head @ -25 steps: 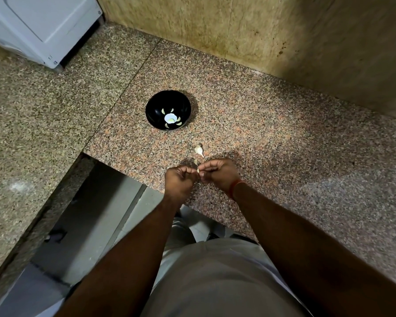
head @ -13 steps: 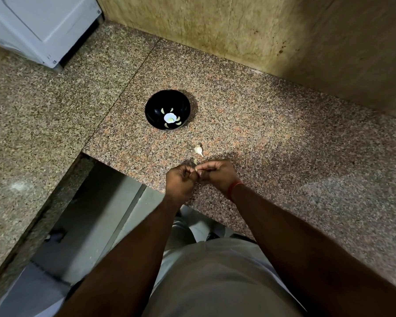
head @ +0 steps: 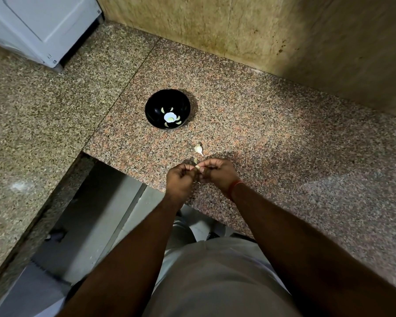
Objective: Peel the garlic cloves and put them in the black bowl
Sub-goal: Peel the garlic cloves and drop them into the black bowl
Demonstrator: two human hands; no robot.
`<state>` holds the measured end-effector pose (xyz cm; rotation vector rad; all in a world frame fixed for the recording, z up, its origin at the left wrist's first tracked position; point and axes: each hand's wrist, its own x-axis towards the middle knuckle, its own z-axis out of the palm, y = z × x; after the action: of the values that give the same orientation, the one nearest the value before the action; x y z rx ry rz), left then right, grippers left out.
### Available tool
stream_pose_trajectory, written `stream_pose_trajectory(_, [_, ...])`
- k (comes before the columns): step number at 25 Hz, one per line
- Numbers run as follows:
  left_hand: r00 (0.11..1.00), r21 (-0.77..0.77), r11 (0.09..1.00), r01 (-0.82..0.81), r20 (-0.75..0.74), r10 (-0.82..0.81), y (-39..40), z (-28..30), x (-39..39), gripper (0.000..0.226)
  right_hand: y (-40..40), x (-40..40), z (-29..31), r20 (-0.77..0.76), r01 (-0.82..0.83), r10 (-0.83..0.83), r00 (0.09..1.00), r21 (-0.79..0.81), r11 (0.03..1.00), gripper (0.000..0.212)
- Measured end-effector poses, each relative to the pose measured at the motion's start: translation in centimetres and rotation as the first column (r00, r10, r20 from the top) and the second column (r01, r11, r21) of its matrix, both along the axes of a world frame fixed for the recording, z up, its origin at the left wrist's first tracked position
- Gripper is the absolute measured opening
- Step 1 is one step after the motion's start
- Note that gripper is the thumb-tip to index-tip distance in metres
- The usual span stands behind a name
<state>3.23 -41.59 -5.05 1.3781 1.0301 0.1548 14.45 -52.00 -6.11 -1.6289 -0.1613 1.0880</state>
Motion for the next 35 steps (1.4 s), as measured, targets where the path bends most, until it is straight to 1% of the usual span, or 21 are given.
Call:
stream_pose_trajectory(3, [0.998, -0.023, 0.998, -0.057, 0.007, 0.057, -0.2, 0.0, -0.2, 0.011, -0.1, -0.1, 0.2, 0.038, -0.019, 0.019, 0.999, -0.008, 1.000, 0.014])
stream_pose_trajectory(6, [0.997, -0.003, 0.997, -0.080, 0.005, 0.080, -0.3, 0.0, -0.4, 0.013, -0.1, -0.2, 0.4, 0.066, -0.045, 0.045, 0.997, -0.003, 0.999, 0.011])
stream_pose_trajectory(11, [0.999, 0.071, 0.997, -0.035, 0.026, 0.033, 0.0, -0.1, -0.5, 0.009, -0.1, -0.2, 0.1, 0.096, -0.052, 0.052, 0.994, 0.000, 0.999, 0.012])
stream_pose_trajectory(15, [0.999, 0.141, 0.989, 0.038, 0.004, -0.039, 0.3, -0.2, -0.5, 0.013, -0.1, -0.1, -0.1, 0.129, -0.050, 0.049, 0.990, 0.004, 0.999, 0.013])
stream_pose_trajectory(17, [0.997, 0.164, 0.984, 0.068, 0.016, -0.071, 0.4, -0.1, -0.4, 0.013, -0.1, 0.0, 0.1, 0.143, -0.056, 0.055, 0.988, 0.005, 0.998, 0.013])
stream_pose_trajectory(22, [0.995, 0.162, 0.982, 0.097, 0.003, -0.099, 0.7, -0.5, -0.5, 0.012, -0.3, 0.4, 0.0, 0.169, -0.087, 0.089, 0.982, -0.016, 0.996, 0.013])
stream_pose_trajectory(26, [0.996, 0.132, 0.987, 0.088, 0.008, -0.089, 0.6, -0.4, -0.3, 0.011, -0.2, 0.6, 0.5, 0.222, -0.128, 0.133, 0.966, -0.034, 0.991, 0.014])
stream_pose_trajectory(31, [1.000, 0.072, 0.997, 0.005, 0.019, -0.007, 0.5, -0.7, -0.4, 0.009, 0.0, 0.6, 0.5, 0.285, -0.167, 0.172, 0.943, -0.042, 0.985, 0.015])
stream_pose_trajectory(33, [0.999, 0.020, 0.999, -0.038, 0.018, 0.038, 0.4, -0.8, -0.4, 0.008, 0.0, 0.6, 0.4, 0.286, -0.168, 0.173, 0.943, -0.043, 0.985, 0.013])
stream_pose_trajectory(35, [0.995, -0.064, 0.994, -0.093, 0.026, 0.095, 0.4, -0.7, -0.3, 0.012, 0.0, 0.6, 0.4, 0.270, -0.158, 0.161, 0.949, -0.032, 0.987, 0.012])
